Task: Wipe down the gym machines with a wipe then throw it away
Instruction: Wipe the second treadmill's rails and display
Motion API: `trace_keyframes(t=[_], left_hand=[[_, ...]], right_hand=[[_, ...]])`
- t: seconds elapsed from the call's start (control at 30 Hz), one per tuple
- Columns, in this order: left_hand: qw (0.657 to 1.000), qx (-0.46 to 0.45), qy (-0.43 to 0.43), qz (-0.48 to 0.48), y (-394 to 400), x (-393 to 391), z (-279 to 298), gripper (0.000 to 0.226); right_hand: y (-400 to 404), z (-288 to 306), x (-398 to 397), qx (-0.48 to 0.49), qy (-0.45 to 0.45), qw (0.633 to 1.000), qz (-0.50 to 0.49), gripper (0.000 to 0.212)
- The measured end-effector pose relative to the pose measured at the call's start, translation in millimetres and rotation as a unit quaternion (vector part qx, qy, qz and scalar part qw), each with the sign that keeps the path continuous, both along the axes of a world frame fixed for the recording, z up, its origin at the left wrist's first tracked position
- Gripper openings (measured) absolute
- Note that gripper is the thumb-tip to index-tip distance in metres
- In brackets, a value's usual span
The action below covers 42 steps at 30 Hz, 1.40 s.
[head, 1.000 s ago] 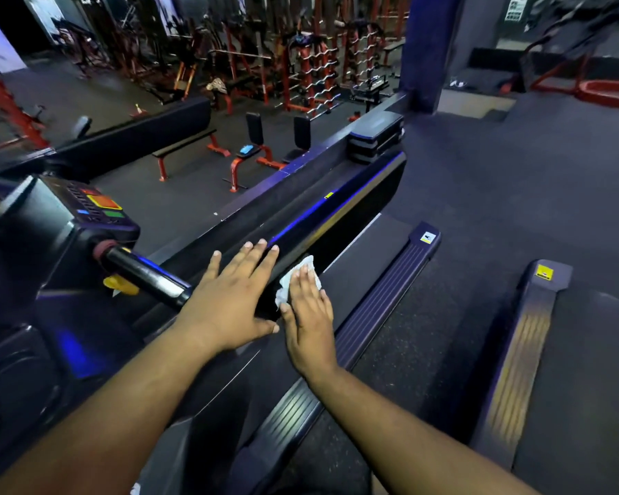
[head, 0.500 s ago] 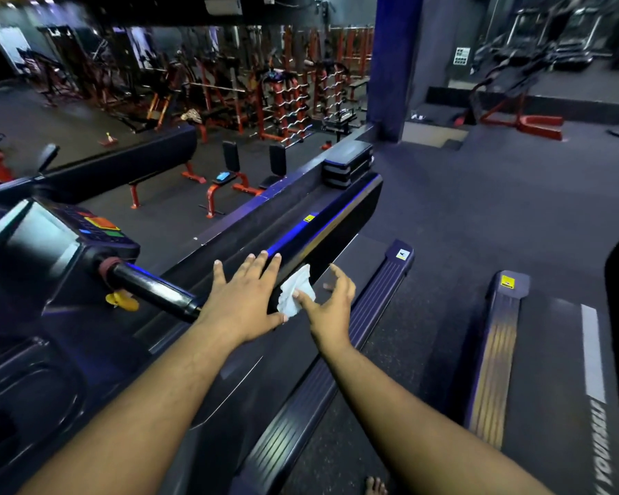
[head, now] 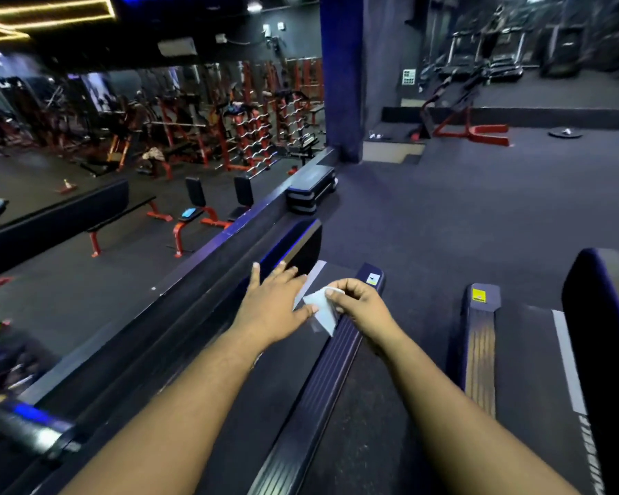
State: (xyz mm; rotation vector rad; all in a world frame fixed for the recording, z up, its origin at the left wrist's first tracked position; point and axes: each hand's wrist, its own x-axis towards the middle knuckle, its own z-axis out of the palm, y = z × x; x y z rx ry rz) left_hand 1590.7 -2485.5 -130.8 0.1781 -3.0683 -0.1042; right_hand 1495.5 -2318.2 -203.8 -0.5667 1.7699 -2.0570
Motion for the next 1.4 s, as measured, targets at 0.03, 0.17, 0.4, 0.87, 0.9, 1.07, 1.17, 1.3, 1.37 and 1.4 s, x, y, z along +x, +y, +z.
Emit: trace_keyframes(t=[0.03, 0.17, 0.4, 0.87, 0.9, 1.07, 1.17, 1.3, 1.37, 1.4], left_hand=[[0.999, 0.037, 0.014, -0.010, 9, -28, -6, 0.066], [0.949, 0.314, 0.037, 0.011, 29, -101, -35, 0.034], [0.806, 0.583, 0.064, 0.079, 47, -218, -55, 0.007], [0.740, 0.656, 0.109, 0.097, 43, -455, -81, 0.005], [0.741, 0.654, 0.114, 0.101, 40, -477, -83, 0.006], [0.717, 0.673, 0.125, 0.131, 15, -566, -96, 0.016], [0.701, 0.684, 0.127, 0.158, -2, -603, -100, 0.025], [0.699, 0.655, 0.191, 0.212, -36, -638, -99, 0.017], [0.698, 0.638, 0.218, 0.242, -59, -646, -97, 0.013], [0.693, 0.628, 0.237, 0.263, -77, -650, -98, 0.011]], right_hand=[[11, 3, -24, 0.003, 0.004, 1.000, -0.009, 0.015], [30, 16, -85, 0.039, 0.019, 0.998, -0.043, 0.010], [55, 12, -199, 0.133, 0.068, 0.981, -0.128, 0.009], [55, -4, -389, 0.112, -0.058, 0.985, -0.117, 0.018], [52, -6, -413, 0.123, -0.060, 0.983, -0.119, 0.011], [27, -21, -530, 0.149, -0.047, 0.985, -0.069, 0.010], [5, -27, -592, 0.174, -0.029, 0.984, -0.013, 0.020], [-46, -27, -654, 0.221, 0.029, 0.972, 0.077, 0.040], [-81, -22, -674, 0.241, 0.063, 0.962, 0.115, 0.032], [-106, -18, -683, 0.244, 0.070, 0.958, 0.136, 0.028]])
